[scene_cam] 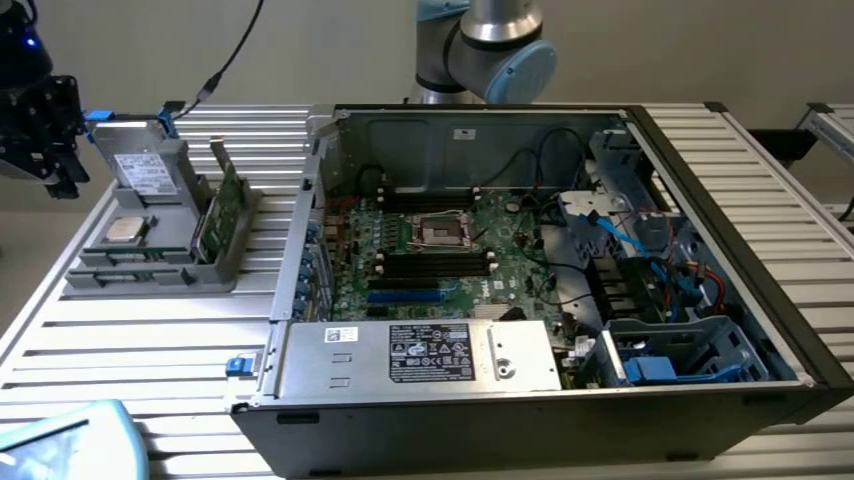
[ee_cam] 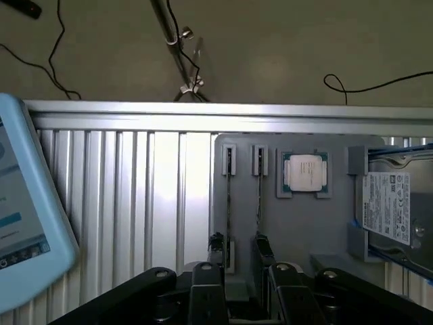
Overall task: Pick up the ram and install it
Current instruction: 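Pick up the ram and move it above insertion slot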
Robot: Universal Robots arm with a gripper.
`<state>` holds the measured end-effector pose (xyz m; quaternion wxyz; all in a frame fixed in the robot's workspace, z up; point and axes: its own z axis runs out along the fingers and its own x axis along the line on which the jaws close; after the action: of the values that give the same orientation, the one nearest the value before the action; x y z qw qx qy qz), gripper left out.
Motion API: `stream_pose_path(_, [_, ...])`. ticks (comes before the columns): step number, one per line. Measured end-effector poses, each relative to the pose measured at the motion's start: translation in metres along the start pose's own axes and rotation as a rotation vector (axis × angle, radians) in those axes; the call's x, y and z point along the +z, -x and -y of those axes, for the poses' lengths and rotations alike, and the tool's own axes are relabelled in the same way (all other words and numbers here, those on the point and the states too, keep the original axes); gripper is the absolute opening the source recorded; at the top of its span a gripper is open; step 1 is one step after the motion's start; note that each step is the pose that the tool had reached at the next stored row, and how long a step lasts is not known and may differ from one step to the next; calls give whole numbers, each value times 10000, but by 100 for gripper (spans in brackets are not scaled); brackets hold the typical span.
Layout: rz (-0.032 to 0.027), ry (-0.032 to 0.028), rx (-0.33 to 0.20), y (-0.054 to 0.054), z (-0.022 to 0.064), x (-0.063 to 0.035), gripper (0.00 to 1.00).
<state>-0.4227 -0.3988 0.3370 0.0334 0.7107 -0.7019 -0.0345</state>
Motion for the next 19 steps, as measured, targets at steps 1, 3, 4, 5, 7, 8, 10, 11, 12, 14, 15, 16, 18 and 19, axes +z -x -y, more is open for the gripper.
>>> stream_pose_path(1, [1, -4, -5, 0, 15, 15, 31])
stream_pose_path(3, [6, -15, -8, -1, 38, 40, 31])
stream_pose_path(4, [6, -25, -9, 0, 45, 51, 31])
stream_pose_path(5, [6, -45, -8, 0, 48, 62, 31])
stream_pose_path(7, [4, -129, -9, -1, 51, 75, 31])
stream_pose_path(8, [3, -184, -10, -1, 52, 83, 31])
stream_pose_path(10, [3, -302, -10, -1, 53, 97, 31])
stream_pose_path(11, [6, -356, -11, -1, 54, 108, 31])
stream_pose_path(12, [8, -389, -10, -1, 54, 121, 31])
stream_pose_path(14, [14, -407, -11, -1, 46, 156, 31])
stream_pose_path(15, [15, -408, -10, 0, 39, 175, 31])
stream_pose_path(16, [15, -409, -11, -1, 34, 194, 31])
stream_pose_path(18, [14, -418, -11, -1, 26, 231, 31])
stream_pose_path(19, [14, -423, -11, -1, 22, 250, 31])
